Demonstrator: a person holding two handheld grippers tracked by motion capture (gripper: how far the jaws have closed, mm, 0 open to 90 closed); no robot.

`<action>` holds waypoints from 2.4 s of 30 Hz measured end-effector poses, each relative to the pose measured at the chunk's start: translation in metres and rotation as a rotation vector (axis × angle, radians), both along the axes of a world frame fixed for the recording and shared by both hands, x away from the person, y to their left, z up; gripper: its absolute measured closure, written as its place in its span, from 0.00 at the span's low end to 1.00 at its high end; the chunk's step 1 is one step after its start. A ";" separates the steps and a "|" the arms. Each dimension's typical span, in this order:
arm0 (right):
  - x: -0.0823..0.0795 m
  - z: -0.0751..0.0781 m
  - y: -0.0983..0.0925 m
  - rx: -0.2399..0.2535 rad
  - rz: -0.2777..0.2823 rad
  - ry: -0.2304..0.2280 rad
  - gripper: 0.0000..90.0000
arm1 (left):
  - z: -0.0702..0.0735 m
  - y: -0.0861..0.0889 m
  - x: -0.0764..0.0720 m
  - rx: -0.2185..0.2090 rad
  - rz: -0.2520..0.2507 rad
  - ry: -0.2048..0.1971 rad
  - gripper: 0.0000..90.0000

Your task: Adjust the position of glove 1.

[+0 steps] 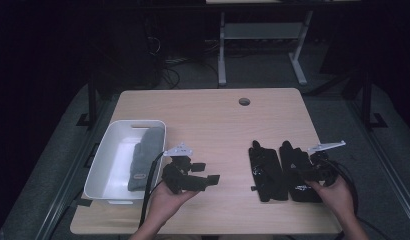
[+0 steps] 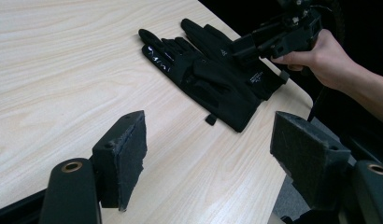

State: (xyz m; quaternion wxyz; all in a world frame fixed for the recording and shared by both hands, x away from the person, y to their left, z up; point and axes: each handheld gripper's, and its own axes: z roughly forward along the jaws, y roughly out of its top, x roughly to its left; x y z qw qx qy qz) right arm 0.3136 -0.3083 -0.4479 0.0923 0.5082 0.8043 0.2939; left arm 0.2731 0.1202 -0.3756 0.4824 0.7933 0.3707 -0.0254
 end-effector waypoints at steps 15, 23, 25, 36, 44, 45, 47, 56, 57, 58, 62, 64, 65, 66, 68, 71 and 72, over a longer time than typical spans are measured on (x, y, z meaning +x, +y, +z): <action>-0.008 -0.007 0.008 -0.169 0.032 -0.081 0.73 | -0.003 -0.004 0.000 0.004 -0.013 0.008 0.30; -0.007 -0.005 0.007 -0.131 0.032 -0.052 0.91 | -0.004 -0.003 0.000 0.002 -0.010 0.010 0.30; -0.006 -0.003 0.004 -0.095 0.017 -0.025 0.93 | -0.004 -0.003 0.000 0.005 -0.010 0.011 0.30; -0.005 0.032 0.009 -0.049 0.025 -0.055 0.98 | -0.002 0.000 -0.001 -0.006 -0.002 0.007 0.30; 0.001 0.049 0.029 0.006 0.037 -0.084 0.98 | 0.000 0.001 -0.001 -0.009 -0.001 0.006 0.30; 0.001 0.049 0.029 0.006 0.037 -0.084 0.98 | 0.000 0.001 -0.001 -0.009 -0.001 0.006 0.30; 0.004 0.048 0.039 0.022 0.047 -0.080 0.98 | 0.000 0.001 -0.001 -0.009 0.000 0.004 0.30; 0.011 0.037 0.065 0.032 0.062 -0.051 0.97 | 0.001 0.006 -0.002 0.000 0.003 0.001 0.30; 0.012 0.035 0.067 0.030 0.067 -0.053 0.97 | 0.002 0.006 -0.002 -0.002 0.005 0.002 0.30; 0.013 0.033 0.069 0.027 0.069 -0.051 0.97 | 0.002 0.007 -0.002 -0.002 0.008 0.003 0.30; 0.016 0.027 0.078 0.020 0.078 -0.033 0.97 | 0.002 0.010 -0.002 -0.002 0.012 0.003 0.30; 0.016 0.024 0.082 0.016 0.076 -0.028 0.97 | 0.001 0.011 -0.002 0.001 0.014 0.002 0.30; 0.016 0.023 0.083 0.018 0.074 -0.024 0.97 | 0.001 0.012 -0.002 0.002 0.013 0.003 0.30; 0.017 0.021 0.084 0.015 0.078 -0.015 0.97 | 0.001 0.012 -0.002 0.000 0.014 0.004 0.30; 0.017 0.018 0.086 0.013 0.078 -0.006 0.96 | 0.000 0.012 -0.002 0.002 0.012 0.005 0.30; 0.017 0.014 0.087 0.019 0.089 0.003 0.92 | -0.001 0.012 -0.002 0.004 0.012 0.008 0.30; 0.017 0.013 0.086 0.042 0.095 0.004 0.82 | -0.001 0.011 -0.002 0.005 0.011 0.009 0.30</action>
